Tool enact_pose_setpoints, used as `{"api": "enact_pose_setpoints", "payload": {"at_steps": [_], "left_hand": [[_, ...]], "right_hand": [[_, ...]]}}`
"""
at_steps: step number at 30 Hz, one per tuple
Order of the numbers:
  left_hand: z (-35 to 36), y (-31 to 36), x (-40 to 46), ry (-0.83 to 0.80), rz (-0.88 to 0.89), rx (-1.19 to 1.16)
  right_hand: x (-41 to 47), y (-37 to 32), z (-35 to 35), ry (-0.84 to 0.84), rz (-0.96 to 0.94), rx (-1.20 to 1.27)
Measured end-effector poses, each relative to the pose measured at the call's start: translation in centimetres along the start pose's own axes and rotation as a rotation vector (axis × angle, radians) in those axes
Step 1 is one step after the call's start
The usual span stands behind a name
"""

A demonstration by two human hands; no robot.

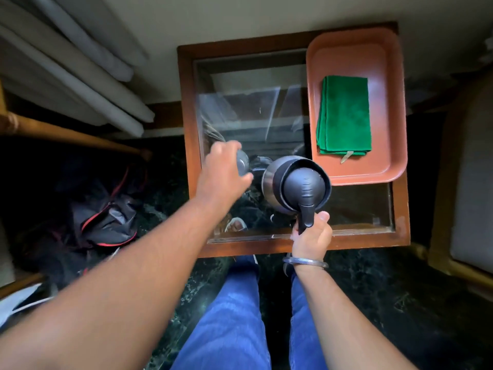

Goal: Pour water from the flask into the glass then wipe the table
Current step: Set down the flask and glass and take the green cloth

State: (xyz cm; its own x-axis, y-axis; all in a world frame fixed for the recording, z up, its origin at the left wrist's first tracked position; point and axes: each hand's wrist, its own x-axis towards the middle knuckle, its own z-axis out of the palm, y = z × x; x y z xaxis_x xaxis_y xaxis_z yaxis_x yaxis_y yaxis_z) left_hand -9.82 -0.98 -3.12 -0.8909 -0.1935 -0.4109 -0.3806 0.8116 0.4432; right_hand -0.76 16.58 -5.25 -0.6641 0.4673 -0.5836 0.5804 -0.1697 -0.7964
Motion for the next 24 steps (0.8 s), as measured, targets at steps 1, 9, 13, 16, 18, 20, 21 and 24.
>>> {"api": "enact_pose_setpoints", "payload": {"at_steps": [1,9,13,16,18,20,21,24], "left_hand": [[0.8,-0.4,-1.3,-0.006,-0.004,0.0],[4.5,-1.9,-5.9,-0.055,-0.074,-0.038],[4.5,-1.8,-6.1,-0.033,-0.056,-0.007],[3.5,-1.9,-4.5,0.13,0.002,-0.073],[2.7,-2.6,-1.4,0.226,0.018,-0.077],[2.2,-3.6,2.7,0.229,0.019,-0.002],[2.2,-4.4,4.9,0.192,0.012,0.057],[3.7,-7.3,10.5,0.026,0.015,0.308]], "right_hand": [[0.0,0.2,-0.1,-0.019,-0.021,-0.039],[1.4,1.2,-2.0,-0.163,-0.261,-0.332],[4.5,-0.2,-3.7,-0.124,-0.452,-0.465],[9.8,-3.1,-4.2,-0.097,-0.622,-0.587],[14.5,-5.4,-3.1,-0.07,-0.71,-0.747],[18.9,-7.5,-1.2,-0.098,-0.758,-0.912],[20.9,-8.3,-0.1,-0.117,-0.772,-1.013],[26.9,-9.4,3.9,-0.125,-0.754,-1.266]]}}
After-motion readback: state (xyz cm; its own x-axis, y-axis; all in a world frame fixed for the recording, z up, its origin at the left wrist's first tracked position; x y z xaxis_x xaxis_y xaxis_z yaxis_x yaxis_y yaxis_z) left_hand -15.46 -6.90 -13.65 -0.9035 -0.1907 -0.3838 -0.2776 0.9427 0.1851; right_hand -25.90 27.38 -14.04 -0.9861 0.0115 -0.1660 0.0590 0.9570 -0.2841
